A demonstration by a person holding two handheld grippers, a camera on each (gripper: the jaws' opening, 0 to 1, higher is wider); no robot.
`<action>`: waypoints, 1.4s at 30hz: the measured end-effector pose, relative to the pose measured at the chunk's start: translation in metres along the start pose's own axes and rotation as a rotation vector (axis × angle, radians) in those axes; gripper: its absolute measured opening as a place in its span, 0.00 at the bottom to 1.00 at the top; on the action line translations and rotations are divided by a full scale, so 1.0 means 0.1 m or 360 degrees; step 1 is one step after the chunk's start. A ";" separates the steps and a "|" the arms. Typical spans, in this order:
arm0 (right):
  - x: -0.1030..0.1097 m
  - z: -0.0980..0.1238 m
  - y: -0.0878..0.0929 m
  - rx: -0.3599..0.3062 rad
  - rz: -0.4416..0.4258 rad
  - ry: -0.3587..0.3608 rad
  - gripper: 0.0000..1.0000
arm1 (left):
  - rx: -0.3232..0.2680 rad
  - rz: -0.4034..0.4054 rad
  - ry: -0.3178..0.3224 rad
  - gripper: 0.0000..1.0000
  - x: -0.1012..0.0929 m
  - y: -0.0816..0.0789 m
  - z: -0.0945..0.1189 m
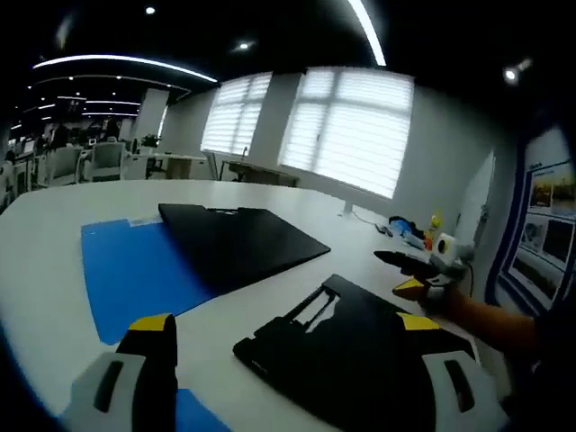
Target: Organize the scattered folders on the table and sort them into different groups
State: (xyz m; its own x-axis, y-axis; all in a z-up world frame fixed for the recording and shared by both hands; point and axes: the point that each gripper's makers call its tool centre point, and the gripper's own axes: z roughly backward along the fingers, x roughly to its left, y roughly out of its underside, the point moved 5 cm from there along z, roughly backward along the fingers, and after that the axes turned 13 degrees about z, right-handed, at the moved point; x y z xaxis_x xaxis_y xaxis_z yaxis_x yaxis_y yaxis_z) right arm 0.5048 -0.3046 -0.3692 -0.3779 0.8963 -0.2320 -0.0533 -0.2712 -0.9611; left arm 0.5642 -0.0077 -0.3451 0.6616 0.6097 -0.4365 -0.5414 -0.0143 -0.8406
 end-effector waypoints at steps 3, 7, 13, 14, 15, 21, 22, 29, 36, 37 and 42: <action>-0.03 -0.07 0.01 0.0021 0.0023 0.0001 0.98 | 0.0007 0.0058 0.0051 0.99 0.06 -0.04 -0.11; -0.06 -0.21 0.01 0.0041 0.0076 -0.0001 0.98 | 0.0015 0.0169 0.0106 0.99 0.21 -0.12 -0.29; -0.33 -0.59 0.03 0.0038 0.0110 0.0031 0.98 | -0.0002 0.0321 0.0151 0.99 0.36 -0.27 -0.51; -0.39 -0.66 0.05 0.0043 0.0106 0.0037 0.98 | -0.0006 0.0350 0.0159 0.99 0.38 -0.30 -0.54; -0.45 -0.71 0.07 0.0058 0.0080 0.0038 0.98 | -0.0005 0.0388 0.0169 0.99 0.40 -0.32 -0.58; -0.68 -0.94 0.22 0.0164 -0.0001 0.0036 0.96 | -0.0033 0.0599 0.0269 0.97 0.48 -0.41 -0.79; -0.69 -0.95 0.23 0.0168 0.0015 0.0030 0.94 | -0.0034 0.0617 0.0274 0.96 0.48 -0.40 -0.80; -0.75 -1.08 0.17 0.0112 0.0178 0.0058 0.89 | -0.0016 0.0819 0.0350 0.89 0.55 -0.48 -0.99; -0.84 -1.22 0.37 0.0325 -0.0040 0.0004 0.88 | 0.0016 0.0938 0.0381 0.82 0.54 -0.48 -1.03; -0.85 -1.22 0.38 0.0342 -0.0052 0.0010 0.86 | 0.0014 0.0942 0.0381 0.80 0.54 -0.48 -1.03; -0.79 -1.23 0.34 0.0307 -0.0027 -0.0054 0.85 | 0.0019 0.0934 0.0339 0.68 0.61 -0.46 -1.12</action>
State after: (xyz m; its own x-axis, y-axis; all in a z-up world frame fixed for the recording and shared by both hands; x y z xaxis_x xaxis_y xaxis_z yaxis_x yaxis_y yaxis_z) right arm 0.6469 -0.3416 -0.4024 -0.4062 0.8899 -0.2075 -0.2351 -0.3212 -0.9173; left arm 0.6877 -0.0591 -0.3690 0.3402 0.3311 -0.8801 -0.8511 -0.2894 -0.4379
